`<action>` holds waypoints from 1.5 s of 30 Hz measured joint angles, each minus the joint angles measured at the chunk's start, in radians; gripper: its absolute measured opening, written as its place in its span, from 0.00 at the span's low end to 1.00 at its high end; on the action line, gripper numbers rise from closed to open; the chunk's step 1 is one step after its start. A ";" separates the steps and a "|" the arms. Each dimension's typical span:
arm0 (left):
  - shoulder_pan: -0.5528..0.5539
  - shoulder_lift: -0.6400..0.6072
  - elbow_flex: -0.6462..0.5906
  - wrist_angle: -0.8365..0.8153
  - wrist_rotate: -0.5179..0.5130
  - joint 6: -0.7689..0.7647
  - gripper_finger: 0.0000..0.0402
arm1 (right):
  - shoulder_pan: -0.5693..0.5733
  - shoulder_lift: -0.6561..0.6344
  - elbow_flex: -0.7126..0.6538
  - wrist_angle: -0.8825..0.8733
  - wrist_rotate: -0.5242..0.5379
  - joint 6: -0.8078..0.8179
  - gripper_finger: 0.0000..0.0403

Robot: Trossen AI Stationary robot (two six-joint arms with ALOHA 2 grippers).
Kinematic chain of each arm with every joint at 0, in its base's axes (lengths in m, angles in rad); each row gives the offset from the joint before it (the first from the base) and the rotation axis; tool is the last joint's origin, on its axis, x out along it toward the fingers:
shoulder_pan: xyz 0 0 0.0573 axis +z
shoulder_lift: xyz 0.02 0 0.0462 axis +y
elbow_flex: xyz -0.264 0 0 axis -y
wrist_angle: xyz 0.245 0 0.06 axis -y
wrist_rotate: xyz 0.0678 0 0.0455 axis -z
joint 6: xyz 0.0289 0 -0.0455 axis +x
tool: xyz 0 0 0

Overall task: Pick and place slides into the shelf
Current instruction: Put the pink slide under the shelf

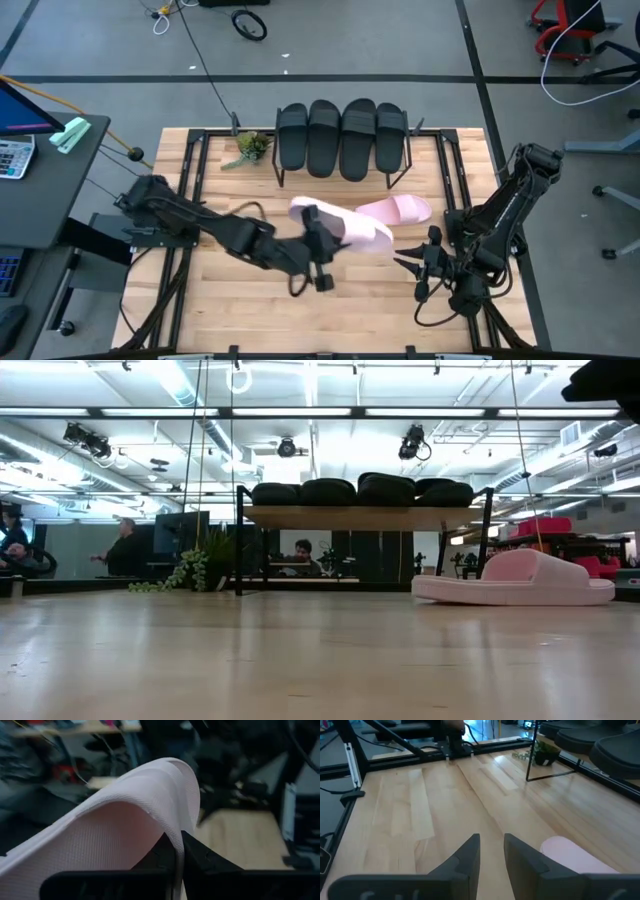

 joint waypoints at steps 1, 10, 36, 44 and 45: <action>-0.007 -0.021 0.000 -0.004 -0.027 0.014 0.05 | 0.000 0.000 0.000 -0.002 0.000 0.000 0.23; -0.050 -0.158 0.000 0.135 -0.219 0.182 0.03 | 0.000 0.000 0.000 0.004 0.034 0.000 0.23; 0.104 -0.134 -0.050 0.802 0.346 0.370 0.03 | -0.265 0.018 0.170 0.212 0.398 -0.455 0.21; 0.164 -0.171 -0.429 1.309 0.352 0.333 0.03 | -0.203 0.018 0.171 0.208 0.414 -0.470 0.20; 0.174 -0.186 -0.486 1.370 0.347 0.305 0.03 | -0.201 0.018 0.171 0.208 0.414 -0.476 0.20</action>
